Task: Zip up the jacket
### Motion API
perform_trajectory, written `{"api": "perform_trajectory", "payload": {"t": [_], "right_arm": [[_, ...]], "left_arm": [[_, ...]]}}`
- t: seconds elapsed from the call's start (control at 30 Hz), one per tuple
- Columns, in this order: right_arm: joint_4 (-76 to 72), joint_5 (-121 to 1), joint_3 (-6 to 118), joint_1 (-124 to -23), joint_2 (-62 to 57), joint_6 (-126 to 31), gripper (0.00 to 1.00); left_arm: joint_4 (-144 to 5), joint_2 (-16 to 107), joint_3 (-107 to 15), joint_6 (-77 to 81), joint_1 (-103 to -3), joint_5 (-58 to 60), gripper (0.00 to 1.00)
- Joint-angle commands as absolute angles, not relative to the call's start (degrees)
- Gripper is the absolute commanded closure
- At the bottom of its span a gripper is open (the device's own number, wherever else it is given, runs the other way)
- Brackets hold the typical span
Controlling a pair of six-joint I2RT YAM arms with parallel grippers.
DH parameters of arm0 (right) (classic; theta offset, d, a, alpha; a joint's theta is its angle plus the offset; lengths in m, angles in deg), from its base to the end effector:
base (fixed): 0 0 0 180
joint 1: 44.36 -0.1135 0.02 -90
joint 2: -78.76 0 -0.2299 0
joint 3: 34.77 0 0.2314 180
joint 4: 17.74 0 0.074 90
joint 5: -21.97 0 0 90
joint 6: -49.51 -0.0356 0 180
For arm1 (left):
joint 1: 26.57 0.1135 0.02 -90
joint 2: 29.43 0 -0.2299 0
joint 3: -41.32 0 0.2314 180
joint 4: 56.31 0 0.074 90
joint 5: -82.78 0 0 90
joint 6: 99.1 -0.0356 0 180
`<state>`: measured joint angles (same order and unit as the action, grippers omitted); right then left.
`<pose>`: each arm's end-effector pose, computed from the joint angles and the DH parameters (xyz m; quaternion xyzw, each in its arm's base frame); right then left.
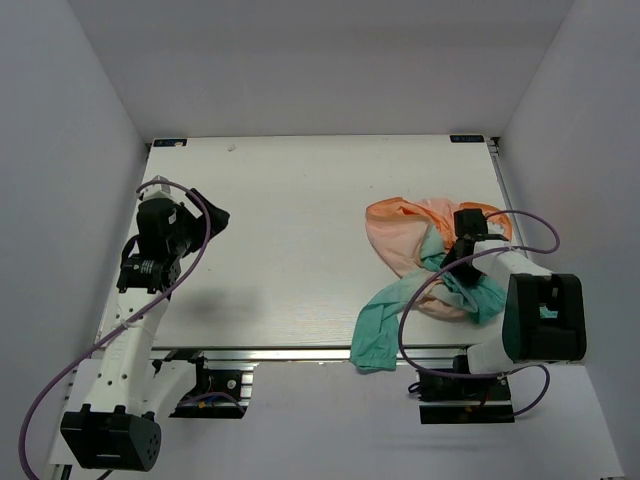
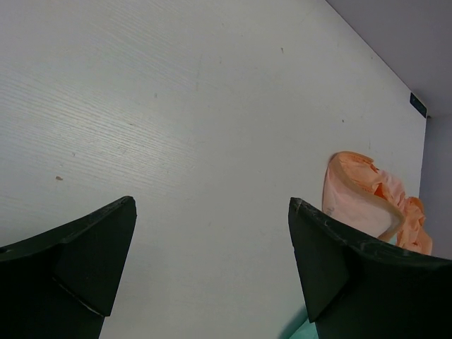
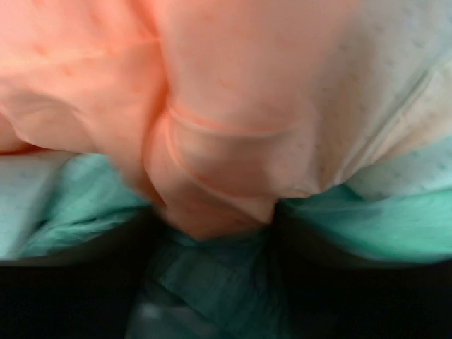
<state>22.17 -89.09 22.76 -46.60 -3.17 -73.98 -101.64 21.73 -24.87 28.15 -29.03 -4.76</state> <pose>0.2453 -0.0032 0.1489 0.2973 0.9122 -0.1025 0.2627 0.1937 -0.0098 0.2973 -0.2490 0.8307 -0.1865 0.4617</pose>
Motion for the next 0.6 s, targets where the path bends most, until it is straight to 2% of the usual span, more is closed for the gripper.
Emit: {"api": "perform_trajectory", "payload": {"t": [0.0, 0.03, 0.07, 0.1, 0.23, 0.33, 0.47, 0.57], "right_arm": [[20.58, -90.35, 22.53, -46.2, -4.73, -75.03, 0.55], [19.8, -88.79, 23.15, -46.2, -4.3, -72.24, 0.7], [19.44, -87.55, 23.94, -46.2, -2.55, -70.82, 0.81], [19.09, -86.32, 26.47, -46.29, -1.4, -69.5, 1.0], [15.67, -73.5, 36.58, -47.43, 4.57, -61.42, 1.0], [15.04, -70.15, 48.49, -52.86, 6.34, -55.88, 1.0], [14.16, -72.78, 62.48, -71.1, 4.24, -44.99, 1.0], [14.16, -70.32, 69.99, -80.0, 2.39, -40.75, 1.0]], "left_arm": [[-103.76, 21.02, -25.74, 28.43, -28.85, -6.42, 0.02], [-104.03, 20.93, -26.09, 28.52, -28.94, -6.42, 0.02], [-104.21, 20.93, -26.53, 28.6, -28.85, -7.9, 0.02], [-104.29, 20.93, -26.97, 28.69, -28.94, -8.35, 0.02], [-104.65, 20.85, -28.29, 28.78, -28.85, -8.1, 0.02], [-105.43, 20.76, -29.08, 28.69, -28.94, -7.92, 0.02], [-107.01, 20.67, -30.4, 28.43, -28.85, -10.46, 0.02], [-109.21, 20.41, -32.07, 28.6, -28.85, -11.69, 0.02]]}}
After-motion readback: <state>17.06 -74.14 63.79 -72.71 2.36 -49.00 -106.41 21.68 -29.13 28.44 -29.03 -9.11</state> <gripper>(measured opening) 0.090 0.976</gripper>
